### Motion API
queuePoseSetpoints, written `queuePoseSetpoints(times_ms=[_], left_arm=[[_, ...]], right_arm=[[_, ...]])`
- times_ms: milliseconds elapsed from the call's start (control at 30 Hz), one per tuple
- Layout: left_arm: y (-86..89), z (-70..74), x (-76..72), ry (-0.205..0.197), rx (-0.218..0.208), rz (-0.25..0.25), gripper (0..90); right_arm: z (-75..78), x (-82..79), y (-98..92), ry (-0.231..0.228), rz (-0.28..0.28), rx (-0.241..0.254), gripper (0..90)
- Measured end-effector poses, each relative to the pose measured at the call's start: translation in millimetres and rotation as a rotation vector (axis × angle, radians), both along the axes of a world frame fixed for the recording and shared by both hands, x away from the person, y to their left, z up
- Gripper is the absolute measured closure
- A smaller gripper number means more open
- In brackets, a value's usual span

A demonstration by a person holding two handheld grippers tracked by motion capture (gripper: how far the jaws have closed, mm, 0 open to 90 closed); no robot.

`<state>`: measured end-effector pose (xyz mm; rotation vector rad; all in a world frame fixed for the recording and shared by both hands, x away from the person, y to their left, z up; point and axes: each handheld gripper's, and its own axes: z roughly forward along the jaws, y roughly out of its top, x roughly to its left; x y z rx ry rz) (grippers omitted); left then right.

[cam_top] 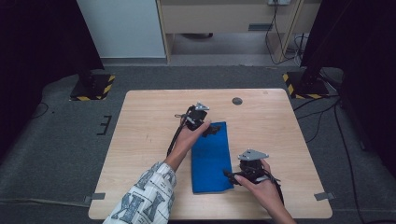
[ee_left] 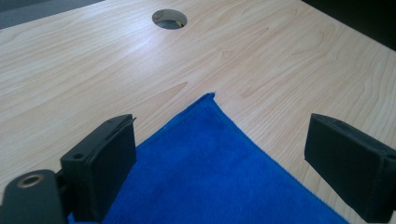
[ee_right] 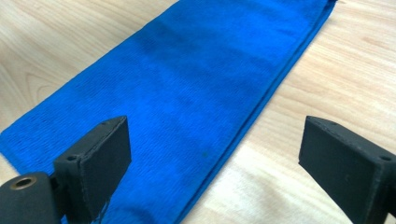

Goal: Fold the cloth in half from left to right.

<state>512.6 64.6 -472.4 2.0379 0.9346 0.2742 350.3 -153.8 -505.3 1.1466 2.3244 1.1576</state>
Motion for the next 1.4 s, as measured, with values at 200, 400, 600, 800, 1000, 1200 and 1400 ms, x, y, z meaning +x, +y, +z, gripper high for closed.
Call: queuePoseSetpoints(times_ms=[200,400,600,800,1000,1200,1400], left_arm=[[10.3,0.3,-10.4,-0.004,0.044,0.013,6.5],[23.5,0.9,-18.2,-0.012,0.049,0.033,6.2],[36.5,-3.9,-22.7,-0.009,0.067,0.044,6.3],[47.9,-5.5,-29.2,-0.018,0.039,0.058,6.4],[56.5,-6.3,-31.8,-0.025,0.038,0.05,6.7],[57.1,-5.3,-32.8,-0.039,0.023,0.043,7.5],[58.3,-5.6,-32.8,-0.031,0.02,0.034,7.5]], right_arm=[[0.8,14.7,-2.0,-0.01,0.001,-0.007,10.6],[3.7,29.8,-2.9,0.03,0.01,0.002,17.1],[7.7,41.3,-5.9,0.017,0.006,-0.009,20.2],[6.9,49.9,-3.6,0.011,0.019,-0.023,23.5],[5.0,62.2,3.6,0.01,0.026,-0.043,24.1],[12.6,76.1,6.1,0.003,0.0,-0.051,22.3],[24.5,89.5,11.6,-0.009,-0.014,-0.044,18.5]])
